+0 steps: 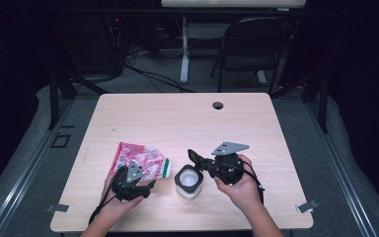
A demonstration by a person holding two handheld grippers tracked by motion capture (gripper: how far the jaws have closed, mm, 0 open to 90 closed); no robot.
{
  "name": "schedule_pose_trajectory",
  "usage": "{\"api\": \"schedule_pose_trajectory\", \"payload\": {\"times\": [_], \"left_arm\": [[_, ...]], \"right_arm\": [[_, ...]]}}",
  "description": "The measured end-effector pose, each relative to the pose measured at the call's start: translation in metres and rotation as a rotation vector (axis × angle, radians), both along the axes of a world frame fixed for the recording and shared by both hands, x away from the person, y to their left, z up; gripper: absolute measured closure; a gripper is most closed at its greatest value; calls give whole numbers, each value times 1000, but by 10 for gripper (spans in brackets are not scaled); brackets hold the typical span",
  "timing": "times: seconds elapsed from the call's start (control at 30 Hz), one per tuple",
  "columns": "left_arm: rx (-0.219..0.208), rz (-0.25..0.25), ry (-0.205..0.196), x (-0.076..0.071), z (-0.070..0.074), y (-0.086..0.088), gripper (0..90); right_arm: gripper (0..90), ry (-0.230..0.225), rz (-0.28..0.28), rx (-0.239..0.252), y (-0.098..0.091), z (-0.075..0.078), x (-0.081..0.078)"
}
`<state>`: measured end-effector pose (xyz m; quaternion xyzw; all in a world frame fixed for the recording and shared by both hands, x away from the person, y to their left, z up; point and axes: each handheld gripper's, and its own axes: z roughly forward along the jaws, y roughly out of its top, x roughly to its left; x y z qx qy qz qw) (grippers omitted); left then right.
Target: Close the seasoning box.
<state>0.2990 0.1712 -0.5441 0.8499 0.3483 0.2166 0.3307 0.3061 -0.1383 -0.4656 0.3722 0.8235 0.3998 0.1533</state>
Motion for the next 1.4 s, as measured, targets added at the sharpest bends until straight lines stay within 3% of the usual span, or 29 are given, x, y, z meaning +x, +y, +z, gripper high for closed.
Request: {"api": "schedule_pose_trajectory", "payload": {"times": [0.47, 0.73, 1.4], "left_arm": [[-59, -30, 4, -3, 13, -8, 336], [-109, -21, 11, -5, 21, -8, 422], [-155, -71, 3, -10, 29, -16, 560]], "right_arm": [[781, -26, 18, -5, 10, -2, -7], [769, -30, 19, -4, 13, -2, -10], [711, -46, 42, 6, 20, -5, -14]]}}
